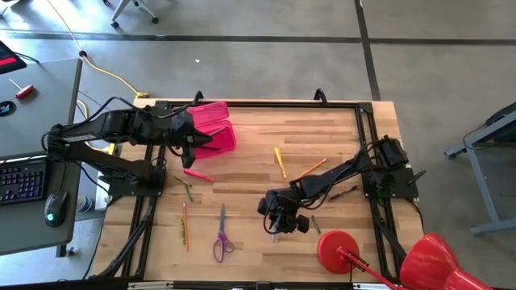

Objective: Pick & place school supplies into a supply box
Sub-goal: Put the blue pencil into the supply box

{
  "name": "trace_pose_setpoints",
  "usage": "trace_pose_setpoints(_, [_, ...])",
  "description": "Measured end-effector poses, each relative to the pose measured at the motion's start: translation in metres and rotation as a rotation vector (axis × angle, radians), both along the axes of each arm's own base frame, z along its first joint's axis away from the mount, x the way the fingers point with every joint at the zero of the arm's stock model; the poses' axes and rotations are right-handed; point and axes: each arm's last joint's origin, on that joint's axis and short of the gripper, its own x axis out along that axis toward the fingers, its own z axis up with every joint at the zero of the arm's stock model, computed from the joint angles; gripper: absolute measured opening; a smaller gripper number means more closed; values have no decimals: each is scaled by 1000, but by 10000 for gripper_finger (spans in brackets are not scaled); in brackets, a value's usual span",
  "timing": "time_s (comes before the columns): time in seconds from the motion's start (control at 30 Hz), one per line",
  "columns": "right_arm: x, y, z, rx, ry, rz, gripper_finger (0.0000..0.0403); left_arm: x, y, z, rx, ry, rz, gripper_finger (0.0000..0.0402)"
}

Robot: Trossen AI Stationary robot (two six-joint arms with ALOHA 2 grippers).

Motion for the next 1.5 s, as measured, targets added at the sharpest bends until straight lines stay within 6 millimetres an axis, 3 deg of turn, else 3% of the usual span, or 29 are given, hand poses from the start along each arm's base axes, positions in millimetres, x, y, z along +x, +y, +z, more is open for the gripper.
trace_pose_setpoints(0.23, [13, -22, -31, -8, 0, 25, 94, 0, 1, 1, 6, -7, 23, 56])
trace_pose_setpoints(0.57, [23, -46, -74, 161, 52, 96, 92, 0, 1, 0, 6, -5, 23, 56])
trace_pose_setpoints(0.8, [34, -55, -111, 327, -12, 157, 37, 0, 1, 0, 11, -2, 20, 56])
trace_pose_setpoints(0.97, [34, -61, -115, 373, 11, 136, 8, 0, 1, 0, 13, 6, 18, 56])
trace_pose_setpoints(1.07, [36, -61, -108, 364, -20, 136, 12, -1, 1, -1, 14, 11, 18, 56])
trace_pose_setpoints(1.2, [42, -61, -79, 336, -113, 105, 5, -1, 1, -1, 27, 18, 10, 56])
trace_pose_setpoints(1.3, [48, -70, -44, 244, -242, 5, 7, -1, 1, -1, 29, 18, 9, 56])
trace_pose_setpoints(1.4, [54, -83, 6, 141, -464, -132, 4, -1, 1, -1, 29, 21, 9, 56])
trace_pose_setpoints(1.5, [57, -97, 35, 93, -649, -273, 4, -1, 1, -1, 31, 17, 13, 56])
